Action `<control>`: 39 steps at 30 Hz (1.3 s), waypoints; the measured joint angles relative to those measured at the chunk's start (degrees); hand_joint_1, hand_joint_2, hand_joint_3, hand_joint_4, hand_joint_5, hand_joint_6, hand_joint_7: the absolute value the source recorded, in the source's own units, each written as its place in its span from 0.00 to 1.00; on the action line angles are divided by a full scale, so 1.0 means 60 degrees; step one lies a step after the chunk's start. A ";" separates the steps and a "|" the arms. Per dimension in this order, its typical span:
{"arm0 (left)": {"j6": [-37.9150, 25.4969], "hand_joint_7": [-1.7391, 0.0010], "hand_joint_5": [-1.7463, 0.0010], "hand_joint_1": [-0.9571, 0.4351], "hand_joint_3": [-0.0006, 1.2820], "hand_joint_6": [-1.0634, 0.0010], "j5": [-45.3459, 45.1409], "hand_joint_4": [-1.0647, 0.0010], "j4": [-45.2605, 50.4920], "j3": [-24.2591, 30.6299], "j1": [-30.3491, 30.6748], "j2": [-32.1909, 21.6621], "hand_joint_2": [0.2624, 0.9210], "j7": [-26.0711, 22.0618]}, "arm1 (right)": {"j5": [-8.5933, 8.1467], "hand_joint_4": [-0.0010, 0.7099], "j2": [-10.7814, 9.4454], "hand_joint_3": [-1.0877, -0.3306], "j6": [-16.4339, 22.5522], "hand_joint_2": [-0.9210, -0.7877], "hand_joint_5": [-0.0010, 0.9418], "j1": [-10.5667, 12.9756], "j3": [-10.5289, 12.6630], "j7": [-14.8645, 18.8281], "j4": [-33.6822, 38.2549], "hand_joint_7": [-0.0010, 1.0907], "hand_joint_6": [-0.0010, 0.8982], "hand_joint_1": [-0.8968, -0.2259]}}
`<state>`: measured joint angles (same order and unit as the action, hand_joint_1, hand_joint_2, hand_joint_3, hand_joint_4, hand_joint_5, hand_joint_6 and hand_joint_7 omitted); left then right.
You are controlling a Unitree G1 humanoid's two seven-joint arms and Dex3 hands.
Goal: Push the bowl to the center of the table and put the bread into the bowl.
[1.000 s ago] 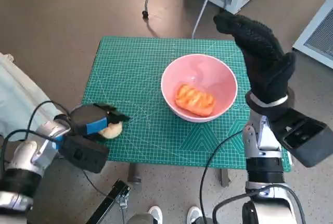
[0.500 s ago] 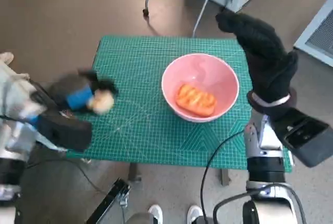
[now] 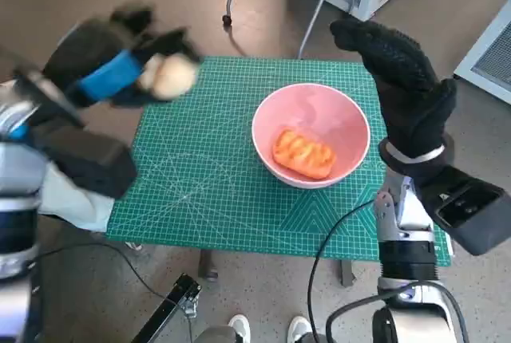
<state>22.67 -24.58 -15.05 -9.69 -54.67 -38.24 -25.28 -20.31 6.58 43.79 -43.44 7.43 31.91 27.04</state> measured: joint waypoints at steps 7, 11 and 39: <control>0.0231 0.29 0.28 0.69 0.11 0.40 -0.0269 0.50 -0.1167 -0.0919 -0.0862 0.1409 1.00 0.0236 | -0.0026 0.45 -0.0040 0.44 -0.0022 0.00 0.01 -0.0038 -0.0029 0.0064 0.0021 0.81 0.00 0.33; 0.0383 0.28 0.24 0.69 0.13 0.47 -0.0409 0.51 -0.2293 -0.1425 -0.1051 0.2167 1.00 0.0384 | -0.0029 0.46 -0.0049 0.44 -0.0058 0.00 0.01 -0.0040 -0.0053 0.0082 0.0015 0.81 0.00 0.33; -0.1255 0.68 0.98 0.53 0.03 0.95 -0.0401 0.95 -0.4125 -0.2277 -0.0879 0.3491 0.88 -0.0413 | 0.0040 0.45 -0.0001 0.47 -0.0121 0.00 0.01 0.0062 0.0044 0.0022 -0.0095 0.80 0.00 0.34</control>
<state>15.14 -26.98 -39.80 -23.35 -59.94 -17.29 -27.76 -20.07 6.58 43.07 -43.06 7.70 32.04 26.47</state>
